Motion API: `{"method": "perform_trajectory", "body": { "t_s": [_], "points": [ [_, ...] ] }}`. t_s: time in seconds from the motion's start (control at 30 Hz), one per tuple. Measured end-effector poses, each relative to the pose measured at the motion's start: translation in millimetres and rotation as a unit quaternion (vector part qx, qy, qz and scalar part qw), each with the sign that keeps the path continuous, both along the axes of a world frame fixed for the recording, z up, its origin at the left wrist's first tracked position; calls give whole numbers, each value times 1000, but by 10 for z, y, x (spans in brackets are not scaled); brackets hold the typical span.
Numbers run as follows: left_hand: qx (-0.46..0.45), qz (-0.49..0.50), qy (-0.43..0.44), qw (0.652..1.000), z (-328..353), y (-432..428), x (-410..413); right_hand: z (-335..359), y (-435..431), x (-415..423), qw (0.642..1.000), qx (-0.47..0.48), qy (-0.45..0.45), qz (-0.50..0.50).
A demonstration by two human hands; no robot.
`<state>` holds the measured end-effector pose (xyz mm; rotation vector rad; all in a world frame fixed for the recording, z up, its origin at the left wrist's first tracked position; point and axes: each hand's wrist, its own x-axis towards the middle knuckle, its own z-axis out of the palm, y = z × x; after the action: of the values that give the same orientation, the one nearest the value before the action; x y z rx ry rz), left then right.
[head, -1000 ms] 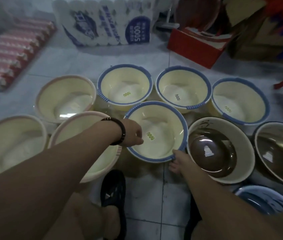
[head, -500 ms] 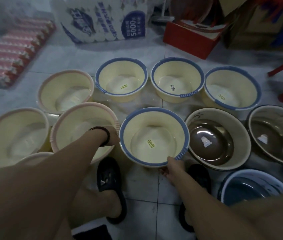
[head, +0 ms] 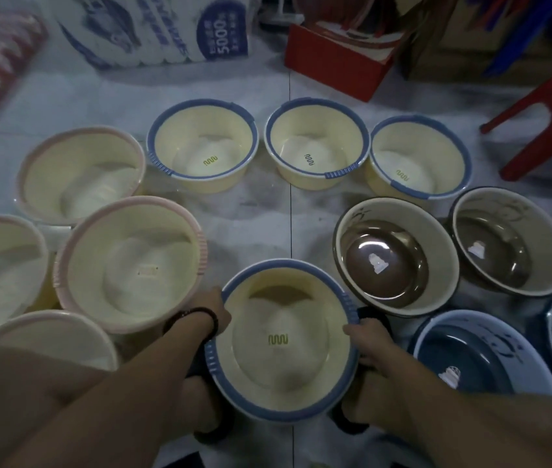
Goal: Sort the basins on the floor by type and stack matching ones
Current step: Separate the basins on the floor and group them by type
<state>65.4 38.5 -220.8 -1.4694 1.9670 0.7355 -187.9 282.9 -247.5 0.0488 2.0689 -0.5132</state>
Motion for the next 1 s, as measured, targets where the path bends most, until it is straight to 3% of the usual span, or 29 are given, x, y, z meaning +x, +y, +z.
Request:
{"method": "perform_trajectory", "body": {
  "t_s": [0.07, 0.17, 0.27, 0.33, 0.37, 0.5, 0.77, 1.0],
  "points": [
    [2, 10, 26, 1000, 39, -32, -87, 215, -207, -71, 999, 33, -27, 32],
    [42, 50, 50, 997, 111, -150, -255, 469, -666, -412, 976, 126, -9, 175],
    [67, 57, 58, 994, 155, -371, -470, 637, -1319, -833, 956, 70, 62, 276],
    [60, 20, 53, 997, 206, -546, -668, 674, -1777, -1088, 991, -73, 22, 110],
    [59, 14, 59, 996, 263, -623, -788, 675, -2010, -1206, 991, -133, -4, 23],
    [75, -17, 103, 992, 362, -921, -1265, 530, -2762, -1647, 953, -249, -56, -165],
    [95, -4, 159, 983, 67, -1231, -1685, 95, -3576, -2100, 898, -315, -113, -284],
    [83, 31, 149, 985, 177, -1379, -1432, 334, -3641, -2133, 883, -330, 0, -335]
  ]
}}
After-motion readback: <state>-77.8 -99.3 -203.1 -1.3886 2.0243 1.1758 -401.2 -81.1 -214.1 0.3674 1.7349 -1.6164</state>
